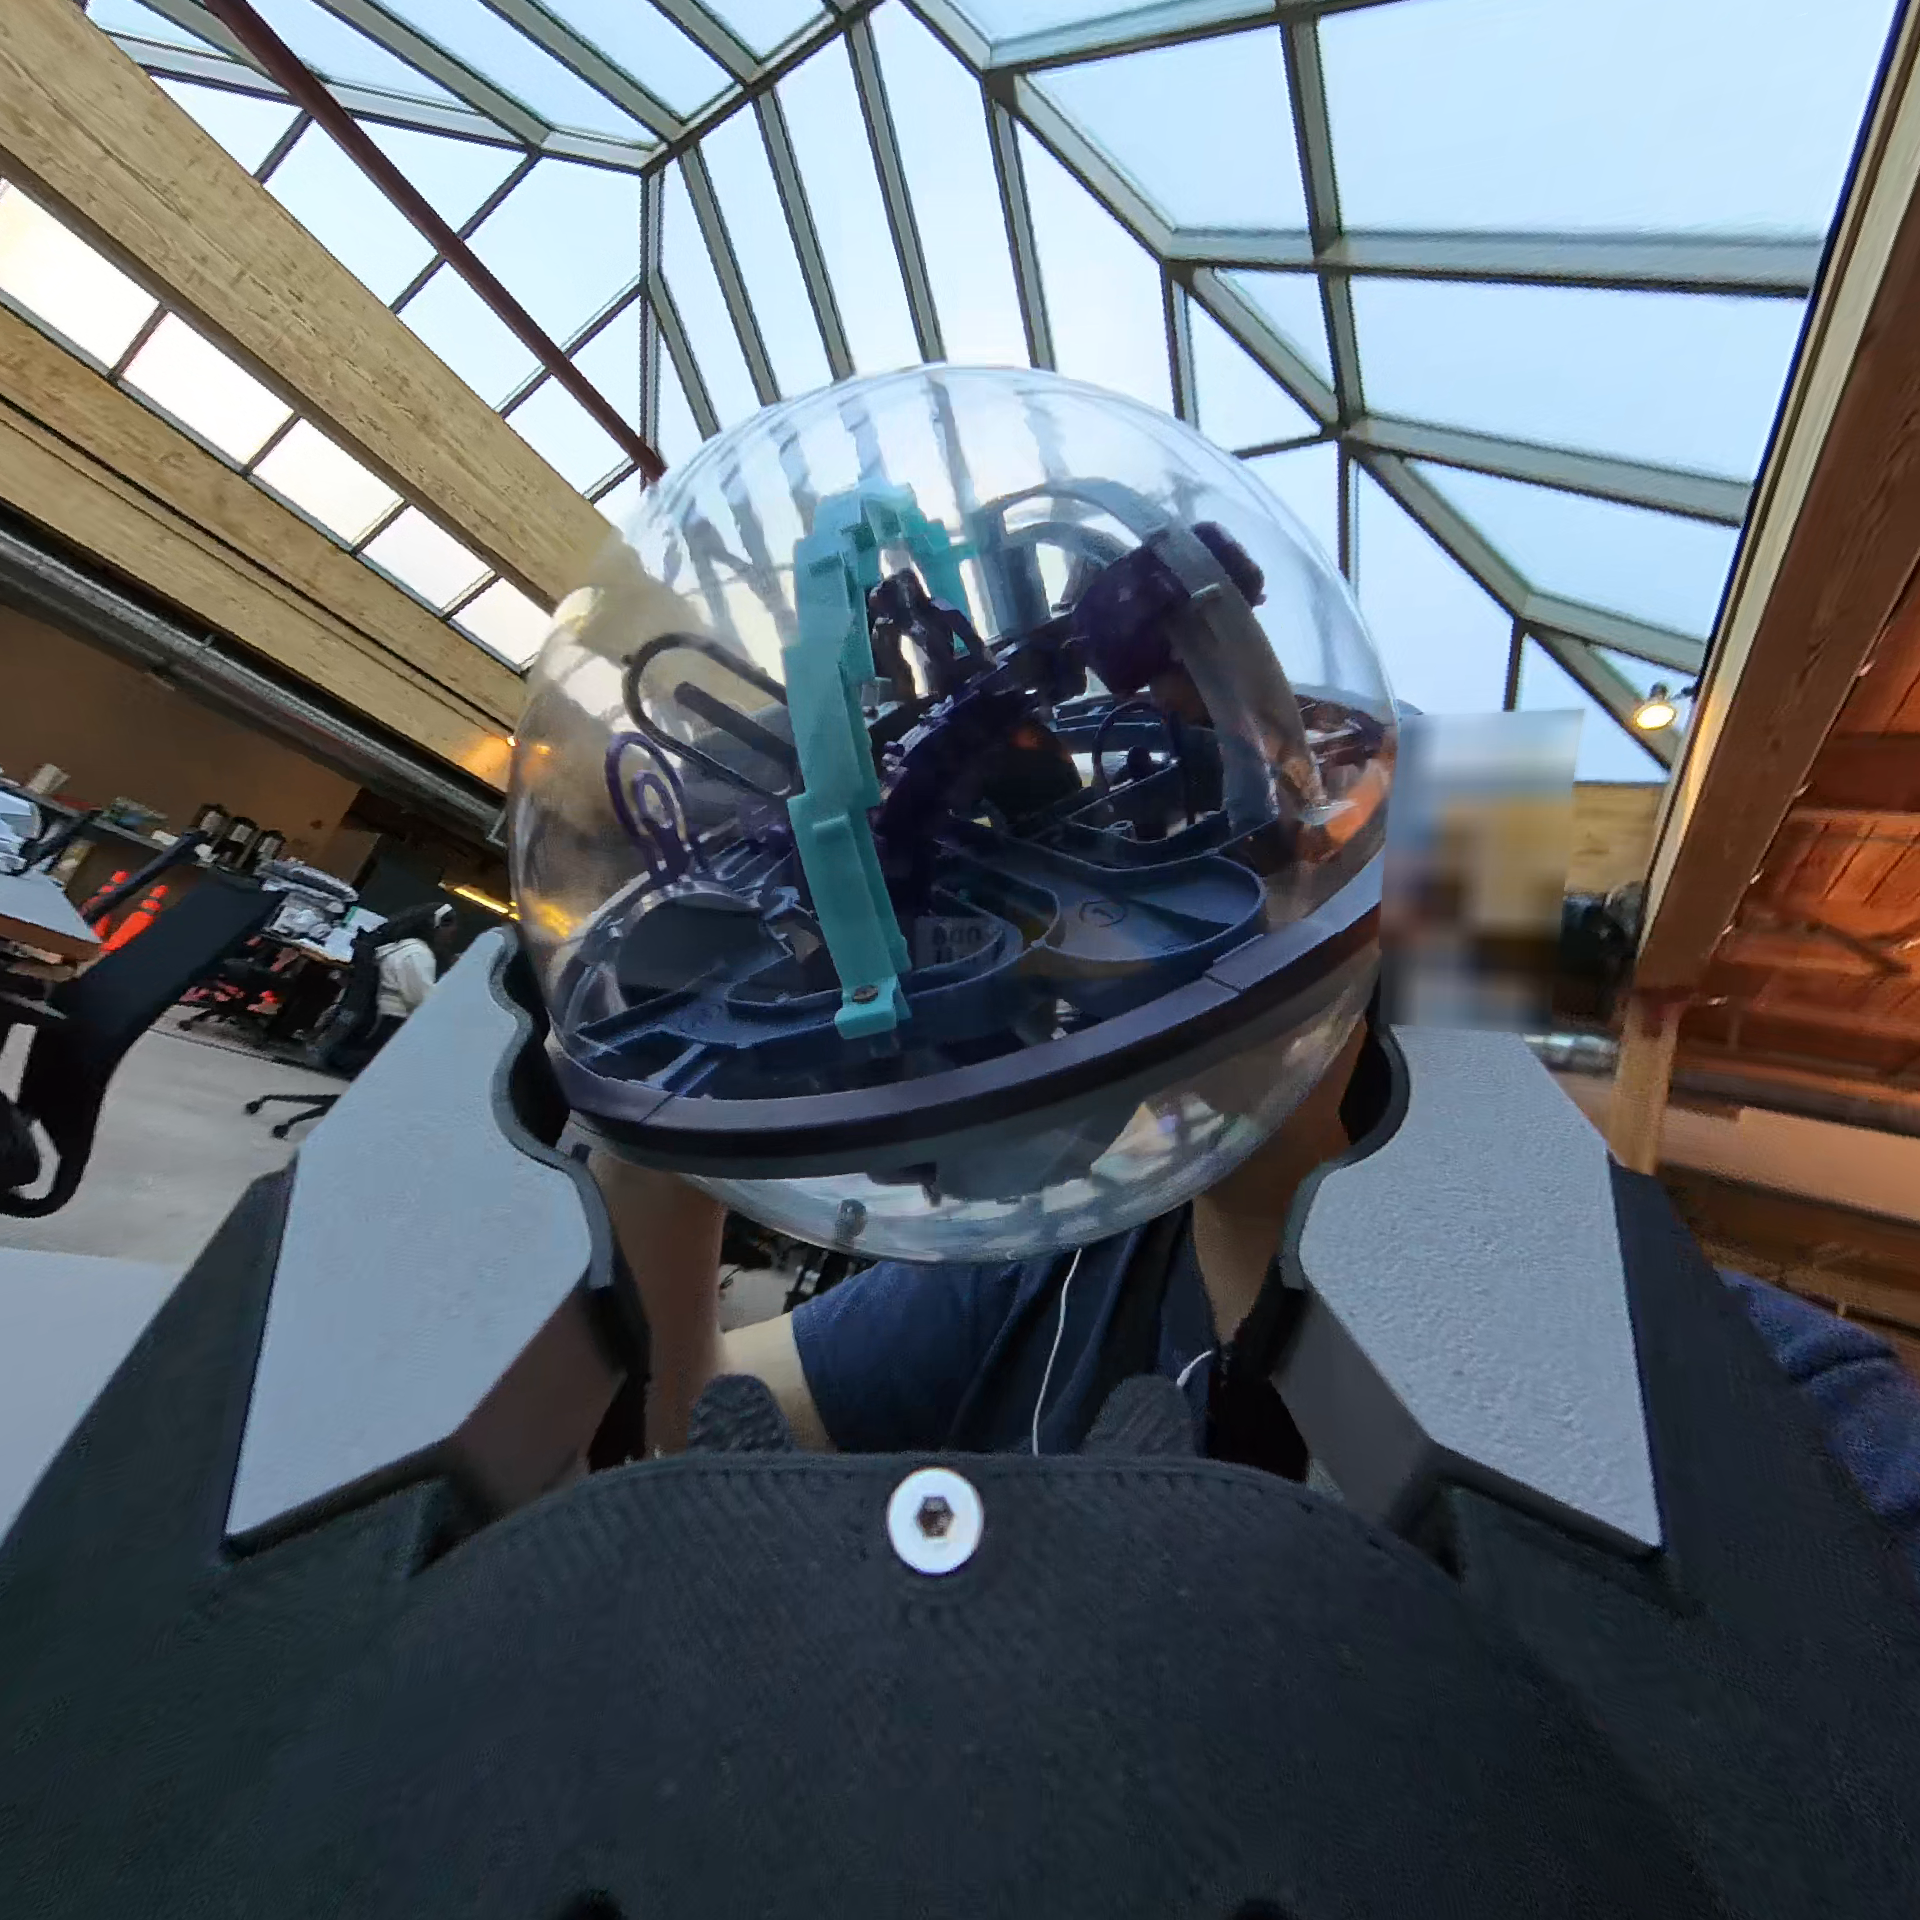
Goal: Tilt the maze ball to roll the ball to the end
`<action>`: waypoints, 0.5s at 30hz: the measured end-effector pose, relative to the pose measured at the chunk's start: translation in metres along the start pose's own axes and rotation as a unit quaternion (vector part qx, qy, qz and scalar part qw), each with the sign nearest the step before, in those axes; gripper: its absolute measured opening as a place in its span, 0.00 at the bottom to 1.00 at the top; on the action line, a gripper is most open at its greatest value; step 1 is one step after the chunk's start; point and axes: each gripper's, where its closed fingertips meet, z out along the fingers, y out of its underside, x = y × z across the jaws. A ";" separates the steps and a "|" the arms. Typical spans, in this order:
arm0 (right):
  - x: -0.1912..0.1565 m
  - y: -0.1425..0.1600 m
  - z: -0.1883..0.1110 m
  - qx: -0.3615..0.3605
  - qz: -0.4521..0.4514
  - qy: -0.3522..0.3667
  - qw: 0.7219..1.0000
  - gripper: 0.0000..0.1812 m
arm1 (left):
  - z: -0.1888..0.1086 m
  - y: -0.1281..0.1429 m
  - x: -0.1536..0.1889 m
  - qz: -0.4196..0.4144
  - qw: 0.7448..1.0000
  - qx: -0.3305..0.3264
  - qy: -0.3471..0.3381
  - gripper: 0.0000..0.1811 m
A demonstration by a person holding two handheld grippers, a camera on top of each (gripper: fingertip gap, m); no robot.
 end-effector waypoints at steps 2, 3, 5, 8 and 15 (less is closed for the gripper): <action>-0.002 -0.009 -0.003 0.017 -0.019 -0.001 1.000 0.85 | 0.006 0.004 0.008 0.031 0.999 -0.031 -0.012 0.84; -0.003 -0.013 -0.005 0.025 -0.030 0.000 0.999 0.85 | 0.008 0.006 0.013 0.047 0.998 -0.045 -0.019 0.84; -0.007 -0.020 -0.007 0.038 -0.063 0.002 0.997 0.84 | 0.012 0.013 0.019 0.074 0.993 -0.080 -0.034 0.84; -0.014 -0.032 -0.013 0.062 -0.117 0.001 0.991 0.82 | 0.016 0.024 0.024 0.098 0.985 -0.129 -0.060 0.87; -0.021 -0.043 -0.019 0.070 -0.142 -0.010 0.987 0.84 | 0.023 0.038 0.032 0.140 0.973 -0.171 -0.063 0.87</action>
